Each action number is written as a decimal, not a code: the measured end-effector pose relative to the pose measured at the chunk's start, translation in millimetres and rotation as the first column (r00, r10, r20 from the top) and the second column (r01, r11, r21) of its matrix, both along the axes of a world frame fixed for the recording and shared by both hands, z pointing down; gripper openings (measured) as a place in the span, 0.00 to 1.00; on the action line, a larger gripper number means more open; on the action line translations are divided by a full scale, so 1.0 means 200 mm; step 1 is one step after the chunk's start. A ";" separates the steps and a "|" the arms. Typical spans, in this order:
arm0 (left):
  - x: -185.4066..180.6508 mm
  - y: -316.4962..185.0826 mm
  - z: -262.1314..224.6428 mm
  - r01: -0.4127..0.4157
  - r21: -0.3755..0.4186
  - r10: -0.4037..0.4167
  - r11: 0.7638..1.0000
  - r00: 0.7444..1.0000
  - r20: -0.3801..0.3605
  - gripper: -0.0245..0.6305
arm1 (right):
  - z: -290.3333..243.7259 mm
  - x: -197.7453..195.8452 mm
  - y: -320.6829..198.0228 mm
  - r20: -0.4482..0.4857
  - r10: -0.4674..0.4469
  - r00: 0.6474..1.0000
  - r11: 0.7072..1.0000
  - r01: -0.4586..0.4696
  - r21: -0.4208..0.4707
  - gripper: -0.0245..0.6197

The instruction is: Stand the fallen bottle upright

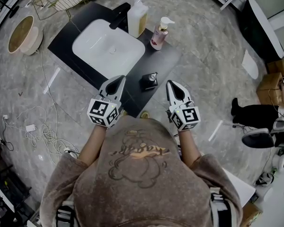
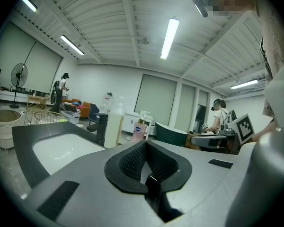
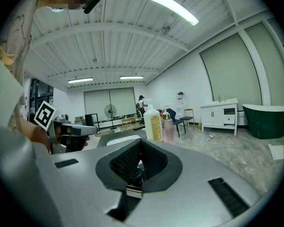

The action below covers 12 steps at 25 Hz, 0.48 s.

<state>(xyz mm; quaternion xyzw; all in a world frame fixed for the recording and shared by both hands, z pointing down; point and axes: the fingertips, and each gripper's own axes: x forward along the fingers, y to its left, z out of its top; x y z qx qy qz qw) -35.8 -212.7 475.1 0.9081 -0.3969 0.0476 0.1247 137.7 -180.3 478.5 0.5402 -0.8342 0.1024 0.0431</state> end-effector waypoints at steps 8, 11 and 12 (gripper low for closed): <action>-0.01 0.02 0.00 0.014 -0.004 -0.014 1.000 1.000 -0.001 0.07 | 0.00 -0.02 0.01 0.012 -0.015 1.000 1.000 0.014 0.002 0.04; -0.02 0.02 -0.01 0.021 -0.005 -0.021 1.000 1.000 -0.002 0.07 | 0.00 -0.03 0.02 0.013 -0.020 1.000 1.000 0.020 0.002 0.04; -0.02 0.02 -0.01 0.023 -0.005 -0.023 1.000 1.000 -0.004 0.07 | -0.01 -0.03 0.02 0.013 -0.023 1.000 1.000 0.023 0.002 0.04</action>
